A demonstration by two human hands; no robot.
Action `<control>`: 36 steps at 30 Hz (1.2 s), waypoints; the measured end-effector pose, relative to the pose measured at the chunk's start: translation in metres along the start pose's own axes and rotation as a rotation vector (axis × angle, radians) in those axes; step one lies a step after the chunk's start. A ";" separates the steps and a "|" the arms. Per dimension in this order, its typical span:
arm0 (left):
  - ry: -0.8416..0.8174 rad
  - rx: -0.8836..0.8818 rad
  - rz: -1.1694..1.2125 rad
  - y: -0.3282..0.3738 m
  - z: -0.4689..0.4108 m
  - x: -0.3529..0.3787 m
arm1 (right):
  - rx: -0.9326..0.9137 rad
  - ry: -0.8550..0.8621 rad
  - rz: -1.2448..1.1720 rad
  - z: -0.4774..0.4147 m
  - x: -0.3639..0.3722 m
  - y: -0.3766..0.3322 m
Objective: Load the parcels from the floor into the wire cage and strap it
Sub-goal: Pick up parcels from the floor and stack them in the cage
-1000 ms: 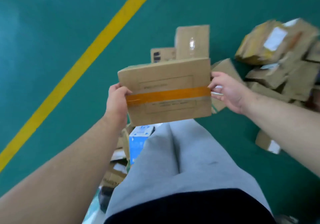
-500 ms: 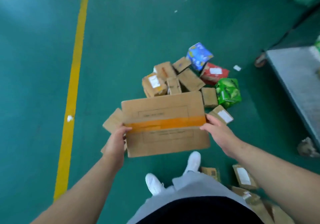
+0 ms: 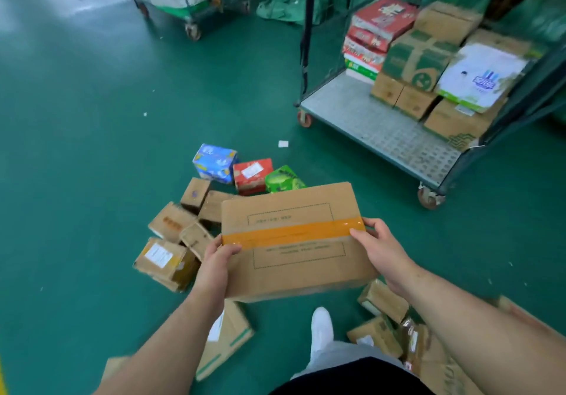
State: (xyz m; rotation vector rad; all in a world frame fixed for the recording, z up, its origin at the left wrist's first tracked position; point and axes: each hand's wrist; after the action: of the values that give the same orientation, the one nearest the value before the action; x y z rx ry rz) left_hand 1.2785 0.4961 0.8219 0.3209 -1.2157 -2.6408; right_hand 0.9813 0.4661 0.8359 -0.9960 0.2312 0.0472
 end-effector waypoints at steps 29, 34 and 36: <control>-0.411 0.045 -0.445 0.270 -0.254 0.325 | 0.129 0.433 -0.258 -0.290 -0.168 -0.141; -0.433 0.077 -0.500 0.302 -0.276 0.417 | 0.132 0.452 -0.349 -0.343 -0.226 -0.143; -0.421 0.087 -0.520 0.316 -0.284 0.461 | 0.134 0.455 -0.369 -0.372 -0.256 -0.147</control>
State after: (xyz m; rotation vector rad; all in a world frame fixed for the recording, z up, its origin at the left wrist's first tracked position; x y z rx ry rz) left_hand 0.9531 -0.0401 0.8346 0.1011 -1.5496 -3.2249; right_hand 0.6897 0.0922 0.8181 -0.8930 0.4556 -0.5292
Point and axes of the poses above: each hand's wrist, its own z-axis away from the middle knuckle, its own x-axis out of the palm, y = z × x, and after that the axes turned 5 degrees about -z, right-handed
